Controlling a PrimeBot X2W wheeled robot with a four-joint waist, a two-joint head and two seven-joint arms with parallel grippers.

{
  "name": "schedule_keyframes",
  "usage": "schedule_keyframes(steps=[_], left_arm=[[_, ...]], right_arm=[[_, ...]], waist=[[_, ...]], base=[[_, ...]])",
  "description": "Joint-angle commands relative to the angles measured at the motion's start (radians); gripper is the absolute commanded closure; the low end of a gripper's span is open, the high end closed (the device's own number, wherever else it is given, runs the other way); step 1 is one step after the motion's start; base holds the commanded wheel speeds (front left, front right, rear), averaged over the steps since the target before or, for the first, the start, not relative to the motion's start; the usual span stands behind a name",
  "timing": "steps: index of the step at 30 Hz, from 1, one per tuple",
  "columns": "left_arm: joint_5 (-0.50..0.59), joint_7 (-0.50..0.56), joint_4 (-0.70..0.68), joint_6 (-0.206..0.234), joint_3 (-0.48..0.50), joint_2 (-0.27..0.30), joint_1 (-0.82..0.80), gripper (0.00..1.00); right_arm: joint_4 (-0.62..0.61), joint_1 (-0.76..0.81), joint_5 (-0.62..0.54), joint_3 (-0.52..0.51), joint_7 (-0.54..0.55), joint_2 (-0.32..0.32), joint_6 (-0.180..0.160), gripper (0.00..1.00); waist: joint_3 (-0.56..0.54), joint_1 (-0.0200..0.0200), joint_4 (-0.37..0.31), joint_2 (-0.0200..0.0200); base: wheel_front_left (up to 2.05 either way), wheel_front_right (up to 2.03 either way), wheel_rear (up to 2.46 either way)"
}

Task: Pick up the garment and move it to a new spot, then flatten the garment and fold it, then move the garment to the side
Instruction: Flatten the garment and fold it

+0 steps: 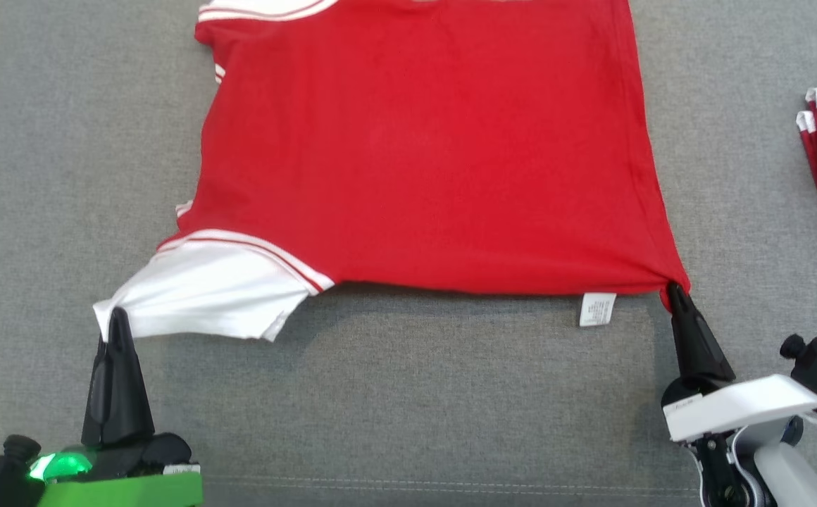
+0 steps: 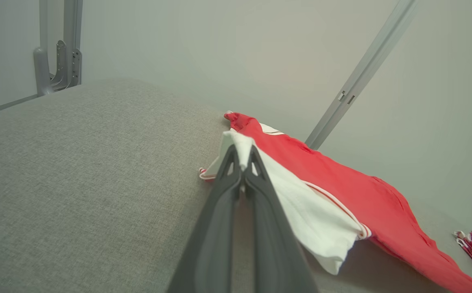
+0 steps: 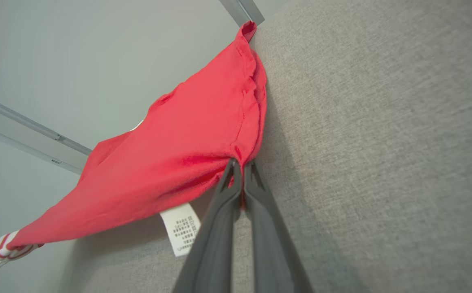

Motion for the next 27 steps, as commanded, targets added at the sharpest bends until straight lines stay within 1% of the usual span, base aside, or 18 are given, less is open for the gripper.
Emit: schedule_keyframes(steps=[1, 4, 8, 11, 14, 21, 27], left_arm=[[0.005, 0.0, 0.0, -0.004, 0.004, 0.001, 0.033, 1.0], [0.008, 0.0, -0.006, -0.004, 0.01, 0.001, 0.074, 1.0], [0.023, 0.0, -0.056, -0.004, 0.033, 0.001, 0.125, 1.0], [0.039, 0.0, -0.105, 0.0, 0.04, 0.001, 0.163, 1.0], [0.039, 0.0, -0.129, 0.013, 0.027, 0.001, 0.202, 1.0], [0.044, 0.0, -0.09, 0.014, -0.007, 0.001, 0.192, 1.0], [0.072, 0.0, -0.021, 0.006, -0.029, 0.001, 0.152, 1.0]], right_arm=[[-0.011, 0.038, -0.009, -0.008, -0.003, 0.007, 0.0, 1.0], [-0.03, 0.1, -0.017, -0.016, -0.003, 0.028, 0.0, 1.0], [-0.053, 0.166, -0.021, -0.029, -0.003, 0.046, 0.0, 1.0], [-0.077, 0.203, -0.017, -0.033, -0.003, 0.047, 0.0, 1.0], [-0.084, 0.236, -0.004, -0.025, 0.002, 0.044, 0.0, 1.0], [-0.045, 0.228, 0.01, 0.002, 0.019, 0.055, 0.0, 1.0], [0.03, 0.185, 0.022, 0.034, 0.023, 0.062, 0.0, 1.0]], waist=[[-0.074, 0.0, 0.007, 0.0], [-0.115, 0.0, 0.001, 0.0], [-0.156, 0.0, -0.013, 0.0], [-0.172, 0.0, -0.025, 0.0], [-0.181, 0.0, -0.034, 0.0], [-0.191, 0.0, -0.049, 0.0], [-0.199, 0.0, -0.054, 0.0]], base=[[0.0, 0.0, 0.0], [0.0, 0.0, 0.0], [0.0, 0.0, 0.0], [0.0, 0.0, 0.0], [0.0, 0.0, 0.0], [0.0, 0.0, 0.0], [0.0, 0.0, 0.0]])
